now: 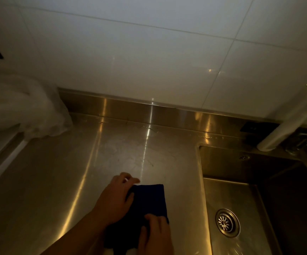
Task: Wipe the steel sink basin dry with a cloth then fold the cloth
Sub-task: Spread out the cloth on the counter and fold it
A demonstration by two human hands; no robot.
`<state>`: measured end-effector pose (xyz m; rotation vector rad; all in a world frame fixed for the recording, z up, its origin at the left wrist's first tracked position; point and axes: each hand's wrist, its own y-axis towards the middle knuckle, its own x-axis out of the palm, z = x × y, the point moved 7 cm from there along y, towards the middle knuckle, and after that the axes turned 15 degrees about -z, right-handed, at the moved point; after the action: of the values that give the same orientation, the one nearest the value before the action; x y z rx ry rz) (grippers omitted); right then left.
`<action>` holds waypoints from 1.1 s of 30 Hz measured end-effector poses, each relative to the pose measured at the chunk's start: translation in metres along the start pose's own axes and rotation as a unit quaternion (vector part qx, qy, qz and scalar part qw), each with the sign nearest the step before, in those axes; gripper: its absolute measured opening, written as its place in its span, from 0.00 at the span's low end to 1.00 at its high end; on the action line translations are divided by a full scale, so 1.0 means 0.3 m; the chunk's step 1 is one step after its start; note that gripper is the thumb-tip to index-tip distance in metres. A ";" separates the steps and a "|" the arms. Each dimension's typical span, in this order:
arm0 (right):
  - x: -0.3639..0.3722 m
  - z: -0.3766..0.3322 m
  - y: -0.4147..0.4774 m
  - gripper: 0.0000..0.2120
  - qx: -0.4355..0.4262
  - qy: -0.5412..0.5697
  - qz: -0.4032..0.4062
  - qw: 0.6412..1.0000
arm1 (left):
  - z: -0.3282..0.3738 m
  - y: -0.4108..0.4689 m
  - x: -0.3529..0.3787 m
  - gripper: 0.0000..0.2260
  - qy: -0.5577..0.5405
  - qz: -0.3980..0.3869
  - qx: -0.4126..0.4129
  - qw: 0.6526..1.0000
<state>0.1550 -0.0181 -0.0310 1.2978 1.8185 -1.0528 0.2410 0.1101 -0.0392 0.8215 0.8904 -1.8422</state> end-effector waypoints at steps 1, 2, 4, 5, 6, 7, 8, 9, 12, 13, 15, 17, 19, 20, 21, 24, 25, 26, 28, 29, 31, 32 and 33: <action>-0.004 0.003 0.007 0.26 0.020 -0.018 -0.010 1.000 | 0.016 0.000 0.030 0.20 0.045 -0.039 0.025 0.998; -0.002 -0.006 0.011 0.27 0.035 -0.018 -0.025 0.999 | 0.022 -0.001 0.050 0.22 0.083 -0.065 0.028 0.994; -0.009 0.008 0.030 0.26 0.058 -0.035 -0.029 0.997 | 0.021 -0.008 0.056 0.23 0.097 -0.069 -0.005 0.993; -0.015 0.009 0.034 0.24 0.056 -0.031 -0.033 0.997 | 0.027 -0.019 0.055 0.22 0.079 -0.062 -0.028 0.995; -0.020 0.012 0.036 0.22 0.047 -0.029 -0.035 0.998 | 0.036 -0.039 0.059 0.22 0.046 -0.060 -0.056 0.996; -0.037 0.025 0.042 0.21 0.033 -0.033 -0.028 0.999 | 0.048 -0.066 0.070 0.21 0.006 -0.062 -0.087 0.994; -0.060 0.052 0.052 0.21 0.019 -0.043 -0.040 0.998 | 0.061 -0.095 0.089 0.19 -0.029 -0.066 -0.111 0.991; -0.075 0.085 0.058 0.20 0.003 -0.041 -0.059 0.997 | 0.076 -0.124 0.115 0.18 -0.065 -0.077 -0.130 0.986; -0.090 0.197 0.053 0.21 -0.072 -0.084 -0.156 0.982 | 0.145 -0.168 0.221 0.21 -0.166 -0.158 -0.162 0.960; -0.102 0.225 0.042 0.22 -0.075 -0.086 -0.172 0.978 | 0.165 -0.172 0.260 0.24 -0.193 -0.191 -0.177 0.946; -0.114 0.283 0.015 0.28 -0.038 -0.104 -0.163 0.980 | 0.188 -0.185 0.302 0.29 -0.224 -0.220 -0.201 0.928; -0.127 0.309 -0.018 0.30 0.001 -0.046 -0.113 0.993 | 0.207 -0.193 0.286 0.27 -0.229 -0.216 -0.209 0.926; -0.103 0.327 -0.048 0.20 0.058 0.081 -0.116 0.988 | 0.197 -0.215 0.243 0.16 -0.220 -0.154 -0.213 0.939; -0.095 0.340 -0.062 0.15 0.092 0.132 -0.116 0.980 | 0.188 -0.223 0.225 0.13 -0.211 -0.122 -0.217 0.945; -0.095 0.347 -0.065 0.14 0.114 0.154 -0.101 0.976 | 0.182 -0.229 0.217 0.12 -0.199 -0.100 -0.216 0.951; -0.119 0.346 -0.076 0.10 0.157 0.162 -0.060 0.972 | 0.182 -0.237 0.211 0.08 -0.202 -0.060 -0.217 0.953; -0.132 0.342 -0.080 0.06 0.152 0.147 -0.048 0.976 | 0.186 -0.242 0.207 0.08 -0.205 -0.044 -0.219 0.953; -0.136 0.339 -0.084 0.04 0.148 0.135 -0.049 0.979 | 0.192 -0.245 0.200 0.08 -0.213 -0.028 -0.219 0.952; -0.127 0.350 -0.091 0.05 0.147 0.176 -0.041 0.973 | 0.205 -0.250 0.190 0.08 -0.233 0.007 -0.210 0.950; -0.124 0.344 -0.103 0.06 0.155 0.210 -0.055 0.964 | 0.211 -0.254 0.187 0.09 -0.243 0.022 -0.205 0.948; -0.139 0.336 -0.143 0.08 0.159 0.279 -0.055 0.945 | 0.215 -0.263 0.188 0.09 -0.268 0.038 -0.196 0.942; -0.155 0.339 -0.165 0.10 0.164 0.305 -0.034 0.938 | 0.211 -0.267 0.192 0.10 -0.282 0.036 -0.192 0.939; -0.163 0.343 -0.175 0.12 0.157 0.313 -0.025 0.936 | 0.206 -0.270 0.200 0.11 -0.289 0.025 -0.192 0.938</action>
<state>0.1252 -0.1399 -0.0240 1.9589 2.2052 -1.0620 0.1342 0.0593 -0.0372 0.0432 0.7910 -1.6493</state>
